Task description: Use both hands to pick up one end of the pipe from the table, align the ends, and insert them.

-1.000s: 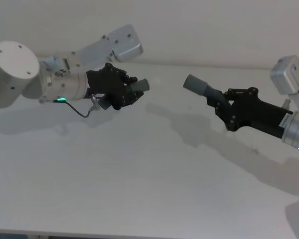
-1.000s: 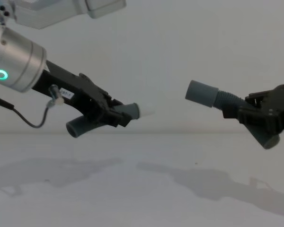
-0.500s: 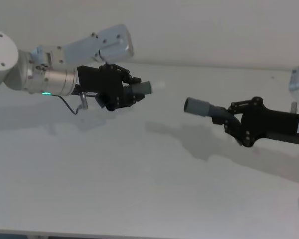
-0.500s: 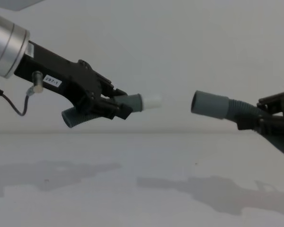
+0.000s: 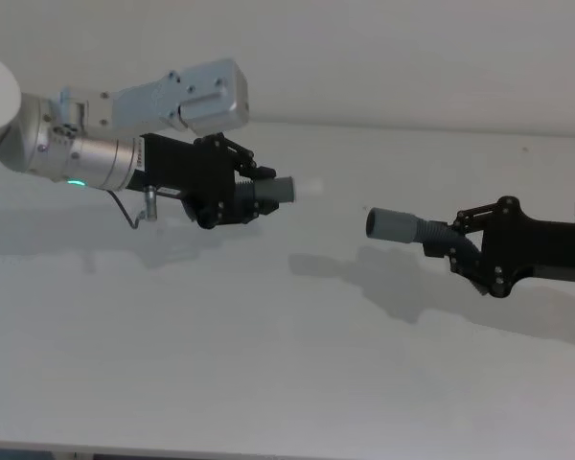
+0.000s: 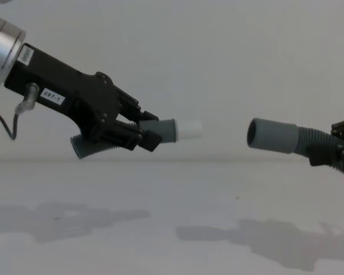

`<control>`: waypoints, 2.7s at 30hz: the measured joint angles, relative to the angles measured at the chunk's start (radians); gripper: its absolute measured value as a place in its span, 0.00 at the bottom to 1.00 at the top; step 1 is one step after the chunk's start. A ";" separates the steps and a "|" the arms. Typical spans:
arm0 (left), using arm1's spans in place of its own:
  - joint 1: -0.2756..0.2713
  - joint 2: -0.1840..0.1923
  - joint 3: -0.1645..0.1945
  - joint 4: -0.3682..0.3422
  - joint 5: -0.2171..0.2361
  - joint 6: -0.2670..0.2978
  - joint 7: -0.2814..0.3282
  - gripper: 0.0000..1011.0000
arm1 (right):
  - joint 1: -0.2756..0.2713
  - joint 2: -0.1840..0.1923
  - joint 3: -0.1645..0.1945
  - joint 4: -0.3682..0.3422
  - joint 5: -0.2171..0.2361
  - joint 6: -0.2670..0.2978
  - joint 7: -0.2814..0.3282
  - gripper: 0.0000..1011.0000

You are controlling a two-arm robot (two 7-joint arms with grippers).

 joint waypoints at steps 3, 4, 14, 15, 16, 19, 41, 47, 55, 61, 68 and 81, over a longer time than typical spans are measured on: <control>-0.002 0.006 0.004 -0.004 -0.005 -0.002 -0.013 0.35 | -0.001 0.006 0.000 -0.002 0.007 0.000 0.006 0.18; -0.003 0.007 0.005 -0.005 -0.006 -0.002 -0.016 0.35 | -0.001 0.007 0.000 -0.003 0.008 0.000 0.007 0.18; -0.008 0.019 0.012 -0.013 -0.015 -0.007 -0.040 0.35 | -0.003 0.019 0.001 -0.006 0.019 -0.001 0.018 0.18; -0.008 0.020 0.013 -0.014 -0.016 -0.007 -0.042 0.35 | -0.003 0.020 0.001 -0.007 0.020 -0.001 0.018 0.18; -0.008 0.020 0.013 -0.014 -0.016 -0.007 -0.042 0.35 | -0.003 0.021 0.001 -0.007 0.021 -0.001 0.019 0.18; -0.010 0.021 0.015 -0.014 -0.017 -0.007 -0.044 0.35 | -0.003 0.022 0.001 -0.007 0.022 -0.001 0.021 0.18; -0.070 -0.020 0.058 0.029 -0.010 -0.013 -0.078 0.35 | -0.019 0.012 -0.003 -0.013 0.015 0.030 -0.067 0.18; -0.081 -0.023 0.067 0.033 -0.010 -0.013 -0.083 0.35 | -0.019 0.012 -0.008 -0.010 0.013 0.037 -0.077 0.18; -0.092 -0.026 0.078 0.033 -0.010 -0.010 -0.085 0.35 | -0.011 0.019 -0.024 -0.003 0.006 0.041 -0.078 0.18; -0.098 -0.030 0.086 0.033 -0.011 -0.009 -0.085 0.35 | -0.007 0.023 -0.034 -0.004 0.005 0.044 -0.075 0.18; -0.105 -0.035 0.096 0.036 -0.016 -0.008 -0.084 0.35 | -0.001 0.032 -0.043 -0.012 0.006 0.051 -0.071 0.18; -0.117 -0.043 0.112 0.047 -0.023 -0.009 -0.085 0.35 | 0.009 0.041 -0.054 -0.023 0.017 0.060 -0.068 0.18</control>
